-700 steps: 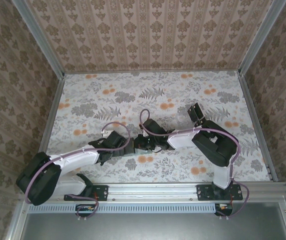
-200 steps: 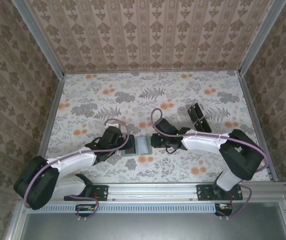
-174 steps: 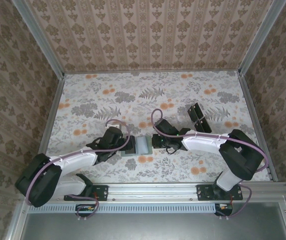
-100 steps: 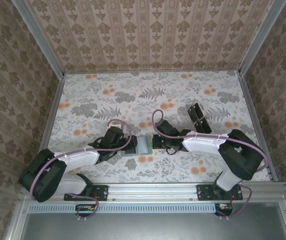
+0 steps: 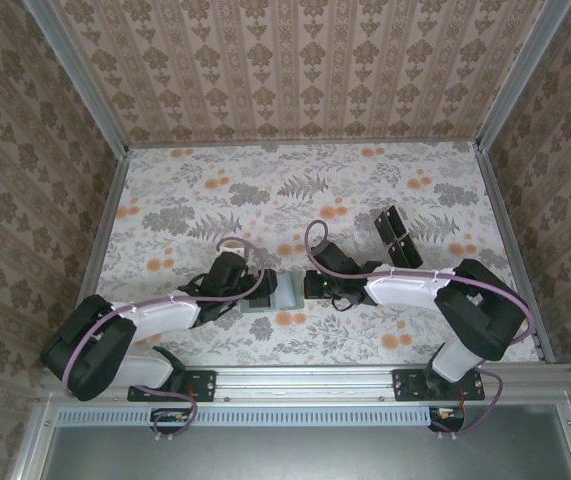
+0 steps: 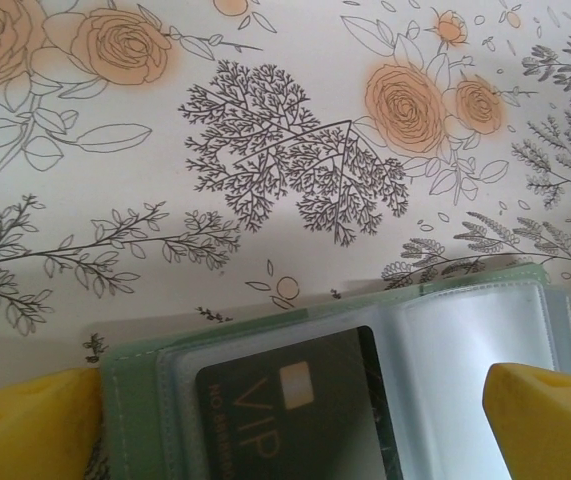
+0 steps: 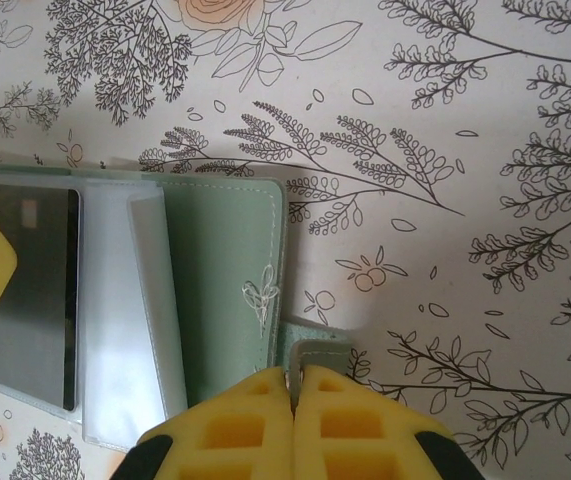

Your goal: Put the credit cards into the card holder

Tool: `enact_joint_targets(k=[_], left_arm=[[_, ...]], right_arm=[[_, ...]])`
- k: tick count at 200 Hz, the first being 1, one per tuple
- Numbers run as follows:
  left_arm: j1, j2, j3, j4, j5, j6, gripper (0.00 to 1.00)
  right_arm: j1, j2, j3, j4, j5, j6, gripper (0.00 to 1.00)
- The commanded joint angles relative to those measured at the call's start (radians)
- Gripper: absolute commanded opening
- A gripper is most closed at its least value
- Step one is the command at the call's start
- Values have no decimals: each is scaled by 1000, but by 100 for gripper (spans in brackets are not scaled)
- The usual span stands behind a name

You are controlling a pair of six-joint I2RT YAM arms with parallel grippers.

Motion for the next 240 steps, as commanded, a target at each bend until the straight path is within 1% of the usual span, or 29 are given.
enact_joint_targets(k=[1,33,98,126,153,187,240], left_arm=[[-9,-2,-4,25,23,-23,100],[-13,-16,-6,24,20,-32,100],[-22,-135,-13,2,10,-72,100],[-36,-158,-14,7,17,-91,100],[-72,-145,-2,34,19,-113,100],[-129,-126,32,56,-10,-125,100],[-202,-100,82,72,-52,-135,100]], right_arm=[[-4,29,-22,6,-25,21,0],[-4,44,-27,20,-35,27,0],[-4,69,-28,45,-51,33,0],[-5,79,-28,55,-59,37,0],[-6,81,-31,66,-66,40,0],[-8,74,-32,72,-69,41,0],[-40,16,-58,74,-65,37,0]])
